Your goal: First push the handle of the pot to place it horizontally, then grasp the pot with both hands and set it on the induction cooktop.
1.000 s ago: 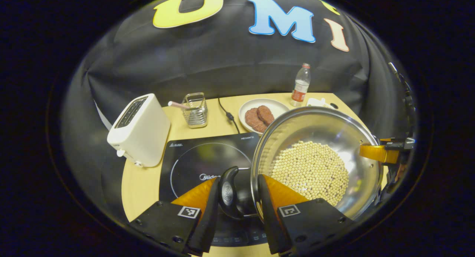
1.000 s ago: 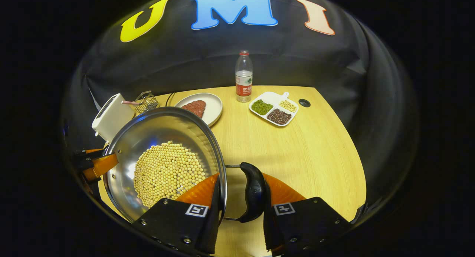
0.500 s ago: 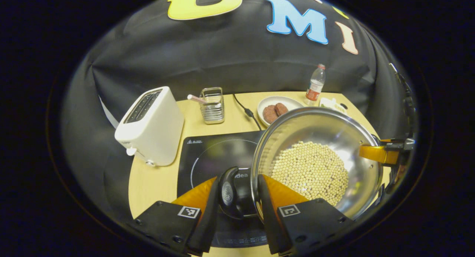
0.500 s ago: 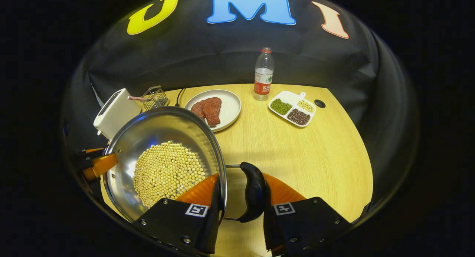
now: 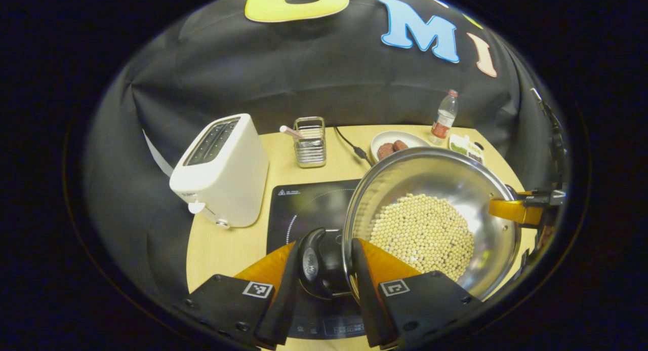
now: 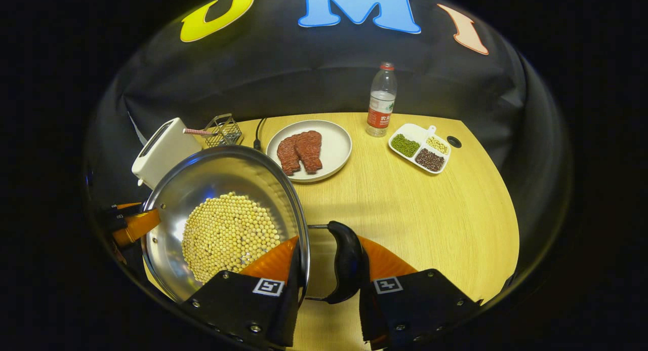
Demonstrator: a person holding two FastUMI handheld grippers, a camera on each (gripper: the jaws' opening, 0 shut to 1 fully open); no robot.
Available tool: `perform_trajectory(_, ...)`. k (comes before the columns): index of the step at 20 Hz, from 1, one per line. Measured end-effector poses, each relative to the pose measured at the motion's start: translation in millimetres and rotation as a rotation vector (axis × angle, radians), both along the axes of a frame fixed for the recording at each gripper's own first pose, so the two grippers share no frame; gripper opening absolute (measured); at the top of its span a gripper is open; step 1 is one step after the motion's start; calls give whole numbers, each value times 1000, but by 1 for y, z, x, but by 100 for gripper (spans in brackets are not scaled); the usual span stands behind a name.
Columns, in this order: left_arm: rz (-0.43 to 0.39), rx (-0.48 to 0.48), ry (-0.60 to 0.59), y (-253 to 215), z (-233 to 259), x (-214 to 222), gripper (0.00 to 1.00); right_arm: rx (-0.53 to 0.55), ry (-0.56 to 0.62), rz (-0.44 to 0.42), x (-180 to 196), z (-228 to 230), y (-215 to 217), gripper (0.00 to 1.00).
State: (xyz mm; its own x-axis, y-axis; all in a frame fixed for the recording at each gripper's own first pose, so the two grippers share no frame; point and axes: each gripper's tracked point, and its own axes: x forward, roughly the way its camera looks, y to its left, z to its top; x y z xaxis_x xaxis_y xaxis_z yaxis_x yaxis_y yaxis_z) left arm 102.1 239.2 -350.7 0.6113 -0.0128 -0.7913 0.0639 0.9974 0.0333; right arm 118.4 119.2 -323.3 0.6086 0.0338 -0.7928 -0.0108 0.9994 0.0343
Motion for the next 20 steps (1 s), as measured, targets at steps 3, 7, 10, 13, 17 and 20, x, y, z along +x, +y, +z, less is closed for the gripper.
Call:
perform_trajectory(3,5,3,1,14,-2,2,59,8,5,6,5,-4,15,49)
perform_trajectory(7,20,1,5,36,-7,10,62,11,2,17,15,-7,34,49)
perform_trajectory(10,28,-1,10,52,-9,14,59,20,3,19,22,-11,49,49)
perform_trajectory(13,23,9,10,66,-10,20,62,38,1,16,25,-14,64,49)
perform_trajectory(17,24,3,13,82,-18,28,59,46,10,4,31,-21,79,49)
perform_trajectory(20,34,-17,16,92,-26,33,59,38,10,4,36,-27,88,49)
